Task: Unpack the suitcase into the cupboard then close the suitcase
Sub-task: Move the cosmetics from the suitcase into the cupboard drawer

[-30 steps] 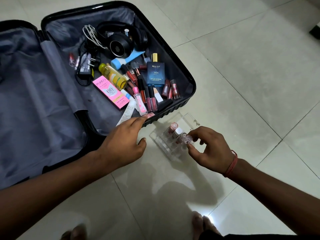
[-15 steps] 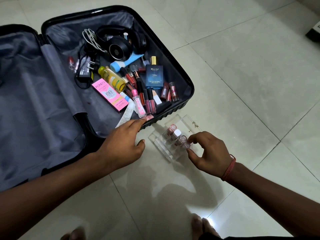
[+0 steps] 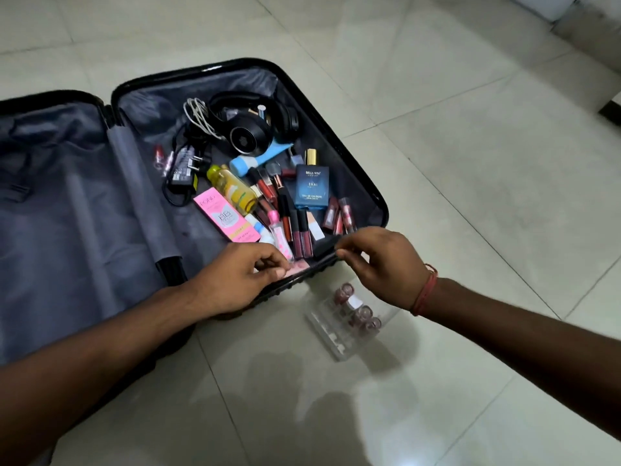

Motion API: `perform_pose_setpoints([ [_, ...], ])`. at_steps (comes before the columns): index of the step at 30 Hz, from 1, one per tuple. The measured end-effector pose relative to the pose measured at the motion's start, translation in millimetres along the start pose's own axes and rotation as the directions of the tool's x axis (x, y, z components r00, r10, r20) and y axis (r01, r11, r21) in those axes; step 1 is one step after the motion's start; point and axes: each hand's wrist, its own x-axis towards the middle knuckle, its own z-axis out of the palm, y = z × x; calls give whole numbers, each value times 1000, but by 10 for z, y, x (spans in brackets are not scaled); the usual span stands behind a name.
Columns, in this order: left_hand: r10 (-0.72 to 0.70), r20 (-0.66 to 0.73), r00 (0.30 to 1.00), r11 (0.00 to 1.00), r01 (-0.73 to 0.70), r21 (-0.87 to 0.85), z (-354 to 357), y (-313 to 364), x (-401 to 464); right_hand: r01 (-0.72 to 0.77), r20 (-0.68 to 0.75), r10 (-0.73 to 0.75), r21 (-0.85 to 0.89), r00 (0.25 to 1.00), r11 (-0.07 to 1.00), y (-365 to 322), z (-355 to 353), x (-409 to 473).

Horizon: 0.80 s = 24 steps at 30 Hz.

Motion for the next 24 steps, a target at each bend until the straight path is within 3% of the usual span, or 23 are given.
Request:
perform_pose_setpoints([
  [3,70,119,990,994,-60,-89,-161,-71,98,27,123,-21,-51,992,998,32,36,286],
  [5,159,111,981,984,-147,-104,-249,-104,171,12,222,12,-106,975,994,43,62,450],
  [7,303,-36,952,949,-305,-82,-333,-144,235,33,318,21,-163,948,986,59,159,640],
  [9,443,-209,872,892,-452,2,-323,-112,279,40,411,46,-198,911,979,45,216,730],
  [11,504,-330,798,860,-500,105,-329,-138,313,-11,483,111,-205,868,979,16,350,866],
  [13,503,-395,769,863,-467,191,-314,-225,357,-102,498,206,-228,843,968,-24,513,1031],
  [16,326,-465,823,944,-259,205,-295,-331,419,-187,492,303,-271,816,944,-96,727,1202],
  [18,63,-521,851,996,-20,89,-293,-398,464,-195,508,314,-274,802,942,-156,822,1237],
  [20,-175,-501,848,984,174,-49,-323,-489,523,-204,518,313,-258,796,944,-219,890,1250],
  [22,-282,-466,839,959,253,-126,-346,-543,552,-222,513,308,-224,801,949,-268,974,1246],
  [24,-305,-464,831,952,278,-128,-346,-534,550,-252,514,296,-155,805,955,-323,1071,1213],
])
